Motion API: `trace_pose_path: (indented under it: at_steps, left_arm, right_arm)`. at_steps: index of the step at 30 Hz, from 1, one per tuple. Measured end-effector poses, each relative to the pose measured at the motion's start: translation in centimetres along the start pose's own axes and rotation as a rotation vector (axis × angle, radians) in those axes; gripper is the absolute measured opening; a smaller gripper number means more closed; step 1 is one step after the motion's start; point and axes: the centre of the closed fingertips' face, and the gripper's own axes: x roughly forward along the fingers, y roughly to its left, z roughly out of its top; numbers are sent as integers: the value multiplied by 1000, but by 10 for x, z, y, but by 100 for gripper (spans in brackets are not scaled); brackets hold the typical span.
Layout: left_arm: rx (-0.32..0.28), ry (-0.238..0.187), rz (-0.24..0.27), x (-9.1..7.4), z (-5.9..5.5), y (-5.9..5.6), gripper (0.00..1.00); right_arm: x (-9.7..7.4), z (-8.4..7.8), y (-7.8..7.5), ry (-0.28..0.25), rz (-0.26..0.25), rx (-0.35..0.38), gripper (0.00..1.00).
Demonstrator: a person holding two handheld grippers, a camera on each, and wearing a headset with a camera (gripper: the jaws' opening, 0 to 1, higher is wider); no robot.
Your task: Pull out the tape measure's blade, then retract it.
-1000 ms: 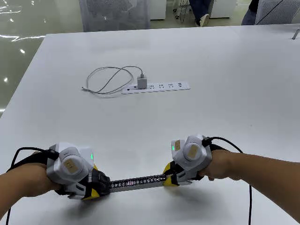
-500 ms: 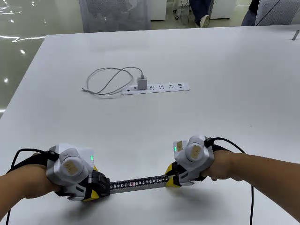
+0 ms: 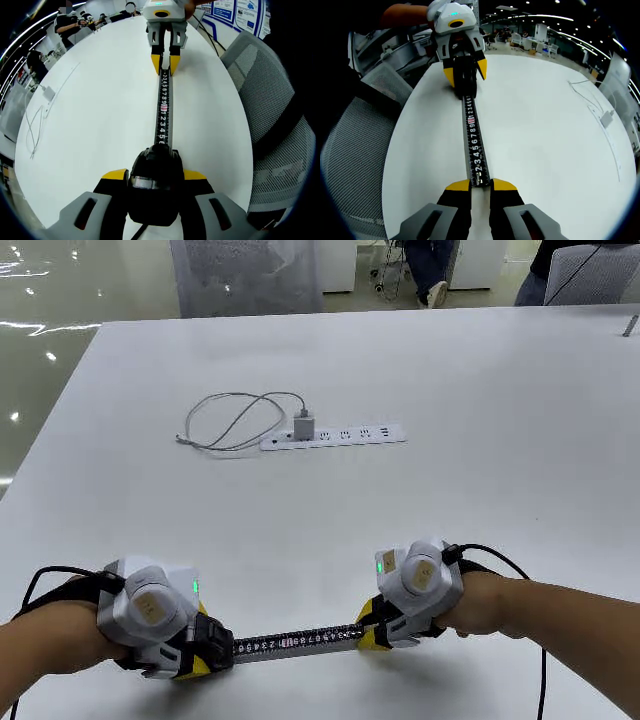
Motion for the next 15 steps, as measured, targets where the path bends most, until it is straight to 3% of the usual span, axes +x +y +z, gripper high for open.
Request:
trace_pose_path:
  at_steps: [15]
  left_arm:
    - [2,4,0,0,0,1,35]
  right_arm:
    - [-4,-6,-1,5,-6,3,9]
